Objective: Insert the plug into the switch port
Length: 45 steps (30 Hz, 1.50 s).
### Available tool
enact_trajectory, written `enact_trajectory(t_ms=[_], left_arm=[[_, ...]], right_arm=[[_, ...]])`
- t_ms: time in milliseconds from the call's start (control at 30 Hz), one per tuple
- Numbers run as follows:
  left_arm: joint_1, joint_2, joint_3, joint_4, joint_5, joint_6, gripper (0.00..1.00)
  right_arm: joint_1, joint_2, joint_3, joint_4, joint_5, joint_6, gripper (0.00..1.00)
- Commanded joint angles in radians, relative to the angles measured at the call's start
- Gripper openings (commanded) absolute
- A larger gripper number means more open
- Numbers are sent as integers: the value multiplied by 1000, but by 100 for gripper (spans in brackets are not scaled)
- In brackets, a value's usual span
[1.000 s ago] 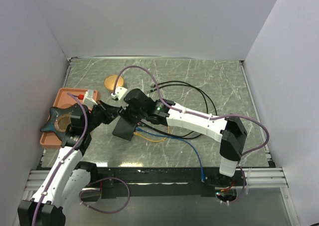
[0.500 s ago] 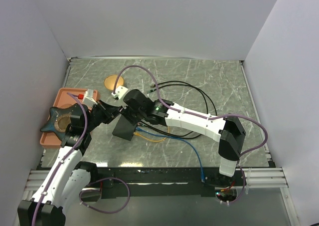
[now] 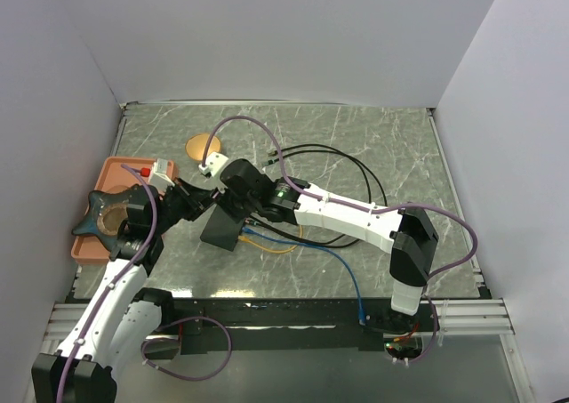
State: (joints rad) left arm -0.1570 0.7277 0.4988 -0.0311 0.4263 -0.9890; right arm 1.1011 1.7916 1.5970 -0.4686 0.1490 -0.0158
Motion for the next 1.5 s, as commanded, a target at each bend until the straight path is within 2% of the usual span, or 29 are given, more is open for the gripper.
enact_trajectory(t_ms=[0, 100, 133, 333, 433, 500, 600, 633, 700, 733, 833, 1067, 1233, 1467], left_arm=[[-3, 7, 34, 25, 20, 3, 1], [-3, 12, 34, 23, 25, 4, 1], [-3, 12, 34, 23, 23, 3, 1], [-3, -2, 35, 23, 20, 3, 1], [-3, -2, 35, 19, 19, 7, 2], [-3, -1, 35, 17, 19, 7, 3], [-3, 4, 37, 17, 15, 16, 14], [-3, 4, 38, 11, 12, 21, 30], [-3, 4, 41, 4, 3, 38, 53], [-3, -1, 43, -9, -3, 44, 69], [-3, -8, 44, -30, -43, 64, 87], [-3, 12, 38, -62, -142, 102, 93], [-3, 65, 9, -58, -234, 125, 97], [-3, 196, -5, -7, -244, 191, 99]], right_arm=[[2, -64, -9, 47, 12, 13, 50], [2, -72, -22, 59, 17, 13, 46], [0, -72, -23, 59, 15, 13, 37], [0, -47, -9, 45, 17, 10, 8], [2, -49, -12, 47, 27, 10, 0], [2, -51, -15, 51, 29, 10, 0], [0, -57, -23, 53, 34, 4, 0], [2, -58, -26, 51, 40, -3, 0], [2, -63, -32, 50, 53, -7, 0], [0, -69, -40, 50, 54, -13, 0], [0, -90, -74, 57, 73, -27, 0], [-24, -124, -143, 55, 89, -35, 0], [-82, -139, -195, 71, 40, -24, 0], [-132, -140, -258, 113, 11, -39, 0]])
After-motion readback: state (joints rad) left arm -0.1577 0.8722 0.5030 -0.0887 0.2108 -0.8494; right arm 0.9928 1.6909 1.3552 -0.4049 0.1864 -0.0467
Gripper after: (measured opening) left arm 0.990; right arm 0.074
